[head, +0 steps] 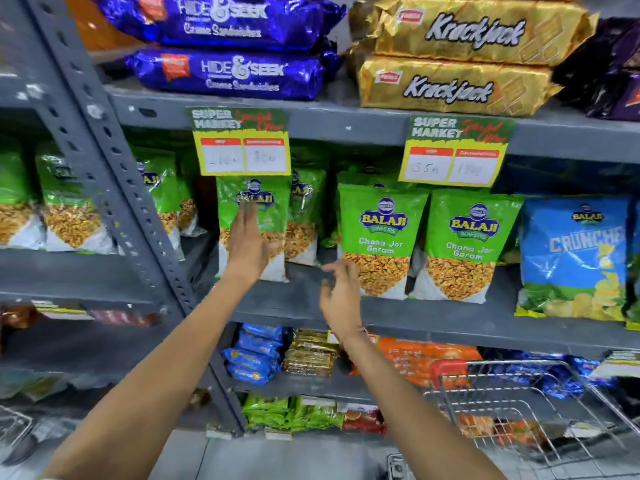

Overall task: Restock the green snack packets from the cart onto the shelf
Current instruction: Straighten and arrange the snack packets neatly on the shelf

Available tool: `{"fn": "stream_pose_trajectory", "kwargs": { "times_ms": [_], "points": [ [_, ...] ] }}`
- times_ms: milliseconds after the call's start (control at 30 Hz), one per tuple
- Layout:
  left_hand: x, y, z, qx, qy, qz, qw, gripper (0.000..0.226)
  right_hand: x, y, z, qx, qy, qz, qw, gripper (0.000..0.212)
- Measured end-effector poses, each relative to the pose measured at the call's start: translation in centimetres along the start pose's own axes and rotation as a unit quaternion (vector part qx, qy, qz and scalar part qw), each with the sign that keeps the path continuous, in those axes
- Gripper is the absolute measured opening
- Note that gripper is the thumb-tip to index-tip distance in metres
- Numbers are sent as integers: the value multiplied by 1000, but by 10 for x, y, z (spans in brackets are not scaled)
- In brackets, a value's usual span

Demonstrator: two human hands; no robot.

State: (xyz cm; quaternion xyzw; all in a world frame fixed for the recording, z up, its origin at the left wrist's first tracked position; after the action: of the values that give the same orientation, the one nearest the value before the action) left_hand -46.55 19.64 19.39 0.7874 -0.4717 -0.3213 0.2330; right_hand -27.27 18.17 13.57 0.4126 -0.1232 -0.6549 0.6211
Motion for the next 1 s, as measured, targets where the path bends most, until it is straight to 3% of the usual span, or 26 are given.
{"fn": "stream_pose_trajectory", "kwargs": {
  "times_ms": [133, 200, 267, 333, 433, 633, 700, 767, 833, 933, 1000],
  "points": [
    [-1, 21, 66, 8, 135, 19, 991, 87, -31, -53, 34, -9, -25, 131, 991, 44],
    [1, 25, 83, 58, 187, 24, 980, 93, -42, -77, 46, 4, -40, 187, 981, 39],
    [3, 20, 85, 76, 194, 54, 977, 85, -50, -87, 51, 11, -53, 212, 976, 36],
    [6, 13, 86, 83, 177, 92, 976, 72, -53, -96, 53, 16, -71, 230, 970, 54],
    [4, 14, 89, 133, 179, 87, 971, 68, -54, -96, 55, 45, -77, 224, 970, 54],
    [15, 21, 83, 154, 190, 24, 969, 58, -32, -79, 43, -40, -94, 139, 985, 56],
    [19, 16, 73, 135, 161, 35, 977, 54, -24, -70, 29, -36, -83, 86, 992, 32],
    [20, 8, 65, 128, 143, 47, 980, 43, -20, -63, 15, -36, -82, 58, 994, 32],
    [21, -1, 62, 118, 139, 59, 981, 41, -22, -58, 6, -27, -78, 60, 995, 39],
    [20, -8, 66, 143, 144, 60, 977, 40, -26, -58, 5, -14, -70, 105, 992, 30],
    [19, -9, 67, 157, 142, 57, 976, 37, -24, -56, 8, -68, -93, 78, 990, 38]
  ]
}}
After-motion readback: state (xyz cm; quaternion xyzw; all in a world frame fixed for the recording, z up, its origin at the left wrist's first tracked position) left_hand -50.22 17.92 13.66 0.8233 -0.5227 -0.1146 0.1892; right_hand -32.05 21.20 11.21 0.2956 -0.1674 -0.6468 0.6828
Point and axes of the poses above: each hand's wrist, its own x-axis away from the middle knuckle, its own y-axis out of the back of the hand, z = x × y, the point moved 5 cm from there along -x, towards the middle knuckle, and after that the axes turned 15 degrees about x, right-handed, at the moved point
